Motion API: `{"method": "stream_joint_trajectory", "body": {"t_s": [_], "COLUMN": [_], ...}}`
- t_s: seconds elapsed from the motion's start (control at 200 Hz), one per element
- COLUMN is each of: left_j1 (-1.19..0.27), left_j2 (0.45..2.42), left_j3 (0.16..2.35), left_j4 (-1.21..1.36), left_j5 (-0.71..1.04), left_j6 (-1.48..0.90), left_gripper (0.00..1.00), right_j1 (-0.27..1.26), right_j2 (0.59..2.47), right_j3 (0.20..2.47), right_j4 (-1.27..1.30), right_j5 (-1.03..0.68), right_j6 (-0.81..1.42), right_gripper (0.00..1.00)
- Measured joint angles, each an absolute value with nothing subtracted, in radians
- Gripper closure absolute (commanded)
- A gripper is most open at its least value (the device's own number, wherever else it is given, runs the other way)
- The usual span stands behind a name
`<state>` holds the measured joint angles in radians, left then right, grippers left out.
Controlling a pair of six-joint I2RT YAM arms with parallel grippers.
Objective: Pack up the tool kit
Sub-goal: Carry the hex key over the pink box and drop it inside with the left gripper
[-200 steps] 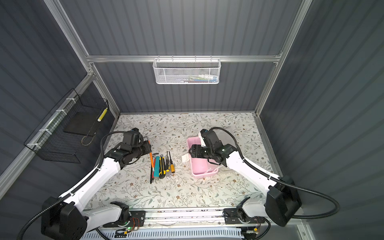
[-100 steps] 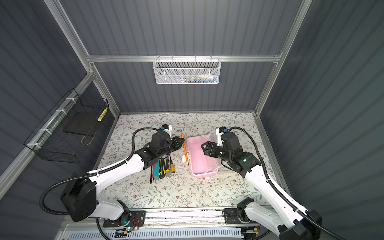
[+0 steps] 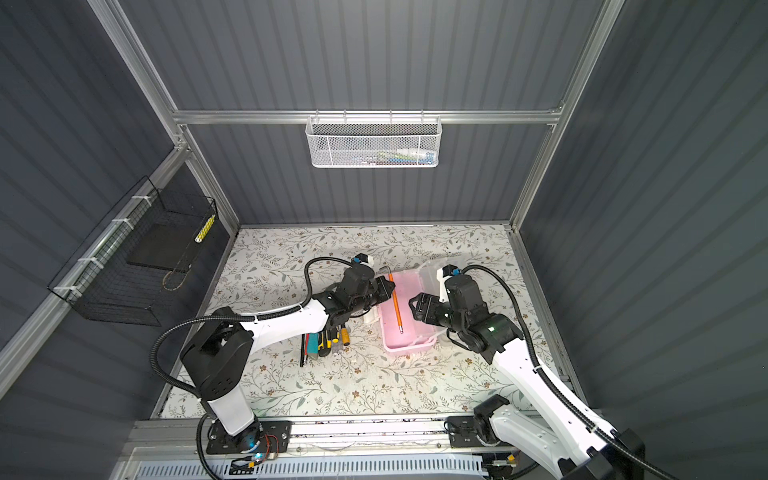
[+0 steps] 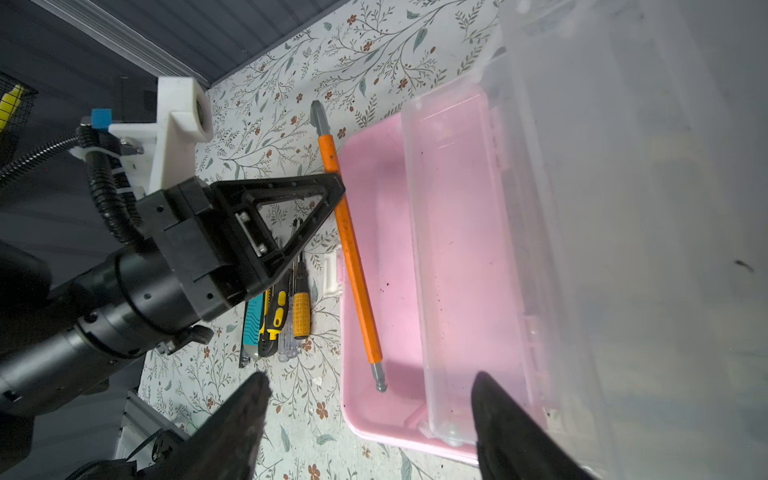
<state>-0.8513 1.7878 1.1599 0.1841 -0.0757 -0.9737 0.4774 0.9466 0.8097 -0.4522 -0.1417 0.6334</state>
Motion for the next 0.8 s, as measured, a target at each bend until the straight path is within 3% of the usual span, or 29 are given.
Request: {"method": "stream_joint_trajectory", "body": {"t_s": [0.405, 0.545, 0.8], "left_j1": [-0.871, -0.872, -0.872], "left_j2": [1.925, 1.947, 1.953], "left_j3": [1.235, 1.250, 1.278], "left_j4": [0.117, 0.090, 0.075], "left_j5": [-0.097, -0.097, -0.097], "left_j6": [-0.993, -0.996, -0.996], "left_gripper": [1.00, 0.74, 0.53], "right_j1": [0.472, 0.467, 0.466], "right_j2": [0.921, 0.921, 0.920], "right_j3": [0.746, 0.736, 0.735], "right_j4": [-0.432, -0.424, -0.415], "right_j5": [-0.142, -0.142, -0.142], "right_j6": [0.647, 0.648, 0.647], "right_gripper": [0.22, 0.22, 0.21]}}
